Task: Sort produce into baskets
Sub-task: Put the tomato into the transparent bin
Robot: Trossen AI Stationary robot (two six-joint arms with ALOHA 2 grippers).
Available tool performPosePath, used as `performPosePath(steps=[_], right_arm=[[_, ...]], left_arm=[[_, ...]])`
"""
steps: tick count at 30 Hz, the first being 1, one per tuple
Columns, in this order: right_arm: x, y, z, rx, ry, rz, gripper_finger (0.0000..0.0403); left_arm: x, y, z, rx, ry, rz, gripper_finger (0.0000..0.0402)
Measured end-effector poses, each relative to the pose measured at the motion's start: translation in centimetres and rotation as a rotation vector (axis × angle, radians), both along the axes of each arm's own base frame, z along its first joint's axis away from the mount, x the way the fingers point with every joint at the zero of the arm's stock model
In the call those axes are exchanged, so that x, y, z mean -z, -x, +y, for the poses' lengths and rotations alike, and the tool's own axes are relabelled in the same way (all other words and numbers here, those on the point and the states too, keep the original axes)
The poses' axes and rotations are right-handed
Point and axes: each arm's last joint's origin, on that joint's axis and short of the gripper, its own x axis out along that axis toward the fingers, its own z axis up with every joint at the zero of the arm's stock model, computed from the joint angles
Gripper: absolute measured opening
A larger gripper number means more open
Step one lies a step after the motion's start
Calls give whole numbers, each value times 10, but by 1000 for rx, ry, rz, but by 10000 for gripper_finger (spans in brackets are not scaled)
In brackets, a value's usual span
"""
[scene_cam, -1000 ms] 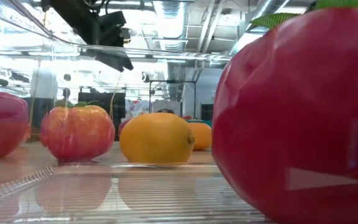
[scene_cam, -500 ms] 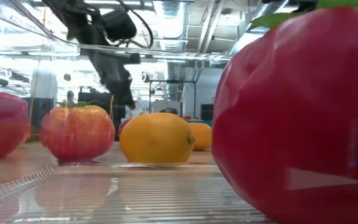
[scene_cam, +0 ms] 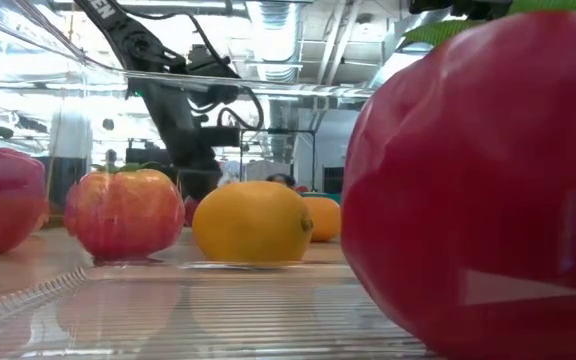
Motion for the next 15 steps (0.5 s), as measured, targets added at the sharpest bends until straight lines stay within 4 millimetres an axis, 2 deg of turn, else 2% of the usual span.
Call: performPosePath(steps=[11,15], right_arm=[[0,-1,0,-12,-1,-17,240],[0,-1,0,-13,-1,-17,240]], left_arm=[[6,1,1,-40,-9,36,399],[6,0,1,-51,-21,30,381]])
